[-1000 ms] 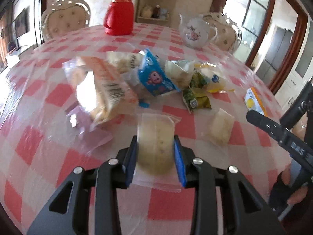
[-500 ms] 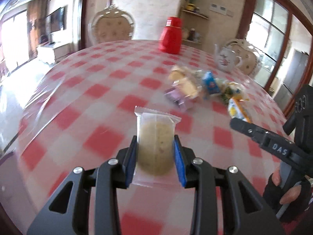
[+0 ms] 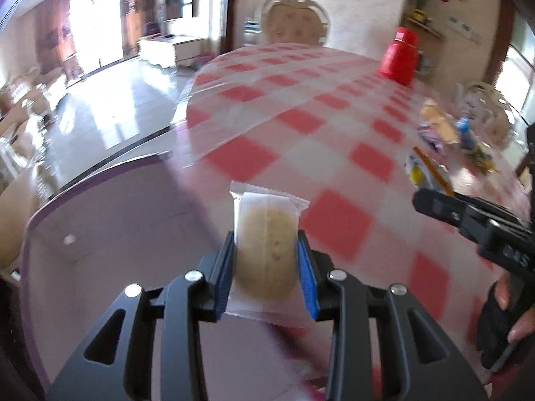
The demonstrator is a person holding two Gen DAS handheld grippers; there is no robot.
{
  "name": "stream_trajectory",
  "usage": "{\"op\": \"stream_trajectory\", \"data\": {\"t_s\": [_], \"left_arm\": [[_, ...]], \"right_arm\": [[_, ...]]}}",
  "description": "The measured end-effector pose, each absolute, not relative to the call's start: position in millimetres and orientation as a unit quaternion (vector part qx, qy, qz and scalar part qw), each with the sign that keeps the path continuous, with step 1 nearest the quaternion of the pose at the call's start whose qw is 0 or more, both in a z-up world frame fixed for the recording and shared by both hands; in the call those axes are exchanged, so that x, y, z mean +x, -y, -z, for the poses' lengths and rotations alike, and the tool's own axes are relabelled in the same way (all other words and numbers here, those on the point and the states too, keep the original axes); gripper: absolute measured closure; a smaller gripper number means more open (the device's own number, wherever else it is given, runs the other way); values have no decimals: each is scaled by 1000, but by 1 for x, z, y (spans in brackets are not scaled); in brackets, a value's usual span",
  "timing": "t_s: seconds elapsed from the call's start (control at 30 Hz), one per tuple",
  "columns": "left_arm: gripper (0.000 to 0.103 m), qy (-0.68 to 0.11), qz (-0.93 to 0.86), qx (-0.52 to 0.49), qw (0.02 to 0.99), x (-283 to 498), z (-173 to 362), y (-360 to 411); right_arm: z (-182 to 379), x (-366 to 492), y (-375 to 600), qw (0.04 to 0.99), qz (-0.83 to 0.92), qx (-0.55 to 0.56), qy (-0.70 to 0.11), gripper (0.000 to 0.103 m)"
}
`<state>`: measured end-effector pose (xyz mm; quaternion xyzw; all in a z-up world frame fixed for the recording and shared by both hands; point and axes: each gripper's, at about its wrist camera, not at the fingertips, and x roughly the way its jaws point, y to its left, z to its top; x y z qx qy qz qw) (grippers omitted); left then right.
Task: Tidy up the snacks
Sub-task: 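Carry both held snacks over the white box beside the table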
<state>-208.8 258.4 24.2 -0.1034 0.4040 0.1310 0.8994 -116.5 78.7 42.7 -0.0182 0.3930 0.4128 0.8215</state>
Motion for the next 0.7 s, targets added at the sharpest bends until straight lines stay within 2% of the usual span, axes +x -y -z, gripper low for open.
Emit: {"op": "stream_trajectory", "data": {"t_s": [0.33,0.7], "left_arm": [[68,-415,-249,-91,870,-262,-17,-332],[67,-430,-298,-84,848,-283,-10,-363]], "right_arm": [[-37,-170,-166,773,-493,-79,-390,66],[-33,-220,-219,732,-551,-147,-372,65]]}}
